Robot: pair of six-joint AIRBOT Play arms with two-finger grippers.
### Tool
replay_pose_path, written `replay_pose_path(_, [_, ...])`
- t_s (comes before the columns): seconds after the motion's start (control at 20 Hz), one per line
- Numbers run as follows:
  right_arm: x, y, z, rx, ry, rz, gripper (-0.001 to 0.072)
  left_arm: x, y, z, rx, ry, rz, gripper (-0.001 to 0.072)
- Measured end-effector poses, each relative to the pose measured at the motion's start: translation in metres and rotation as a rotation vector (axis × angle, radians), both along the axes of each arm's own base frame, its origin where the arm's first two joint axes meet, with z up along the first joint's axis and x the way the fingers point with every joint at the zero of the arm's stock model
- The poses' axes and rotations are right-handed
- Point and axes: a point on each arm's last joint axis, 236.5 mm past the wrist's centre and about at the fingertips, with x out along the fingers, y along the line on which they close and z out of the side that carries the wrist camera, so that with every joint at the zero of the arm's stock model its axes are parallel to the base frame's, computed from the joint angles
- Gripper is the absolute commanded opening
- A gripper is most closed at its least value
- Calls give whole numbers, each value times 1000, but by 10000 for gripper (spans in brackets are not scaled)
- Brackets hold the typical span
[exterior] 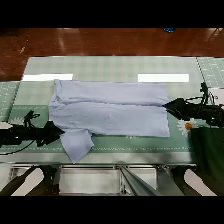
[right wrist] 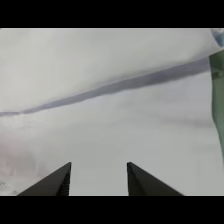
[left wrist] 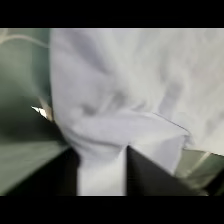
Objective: Fold the shirts.
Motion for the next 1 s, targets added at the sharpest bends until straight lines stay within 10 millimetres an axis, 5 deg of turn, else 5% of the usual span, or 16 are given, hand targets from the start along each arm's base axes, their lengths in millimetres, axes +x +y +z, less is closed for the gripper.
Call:
replay_pose_path(0.2, [-7,-38,-1,-21,52,-78,411,6,-11,-4,22,-43,-45,26])
replay_pose_path(0.45, [-93,-79,-49,-110,399,-94,411,8,-16,-4,25,-66,-72,26])
replay_pose_path(0.7, [-127,-55,-69,-66,534,-27,411,8,-17,-4,25,-70,-79,26])
replay_pose_path(1.0, [-107,-20,-86,14,538,2,396,8,-17,-4,25,-71,-80,26])
